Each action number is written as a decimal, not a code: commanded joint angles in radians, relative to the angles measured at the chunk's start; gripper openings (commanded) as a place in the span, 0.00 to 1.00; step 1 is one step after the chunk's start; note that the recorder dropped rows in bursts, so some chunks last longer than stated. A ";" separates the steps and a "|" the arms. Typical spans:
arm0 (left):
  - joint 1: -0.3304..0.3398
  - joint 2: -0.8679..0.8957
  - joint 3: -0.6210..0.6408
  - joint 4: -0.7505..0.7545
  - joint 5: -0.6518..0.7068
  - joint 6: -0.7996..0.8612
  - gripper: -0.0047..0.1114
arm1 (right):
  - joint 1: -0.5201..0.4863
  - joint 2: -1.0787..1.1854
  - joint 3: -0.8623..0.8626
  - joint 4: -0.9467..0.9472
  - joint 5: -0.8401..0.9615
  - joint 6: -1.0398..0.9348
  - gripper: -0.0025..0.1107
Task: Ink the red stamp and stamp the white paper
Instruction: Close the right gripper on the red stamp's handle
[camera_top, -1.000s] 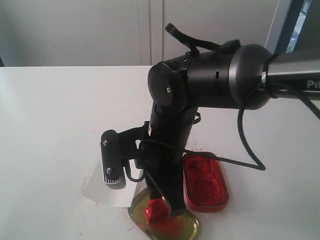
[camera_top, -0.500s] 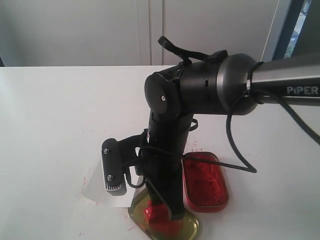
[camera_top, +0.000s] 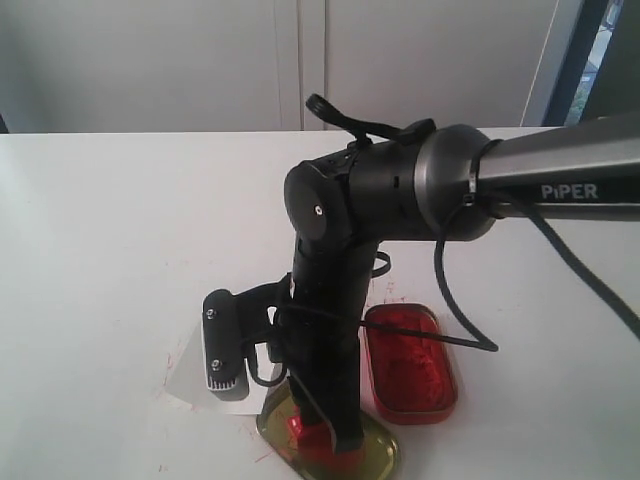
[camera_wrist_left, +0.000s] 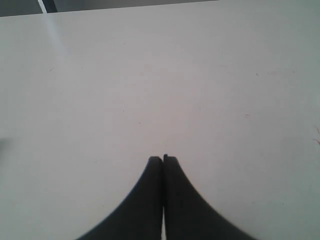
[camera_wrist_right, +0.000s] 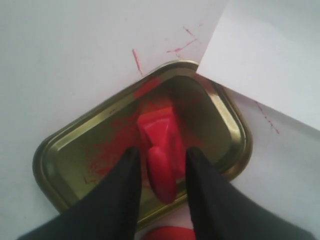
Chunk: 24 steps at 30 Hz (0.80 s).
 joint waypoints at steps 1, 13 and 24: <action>0.001 -0.003 0.005 -0.001 0.002 0.000 0.04 | 0.000 0.018 0.006 0.009 0.000 -0.013 0.29; 0.001 -0.003 0.005 -0.001 0.002 0.000 0.04 | 0.000 0.064 0.006 0.011 -0.003 -0.011 0.29; 0.001 -0.003 0.005 -0.001 0.002 0.000 0.04 | 0.000 0.072 0.006 0.009 -0.003 -0.011 0.22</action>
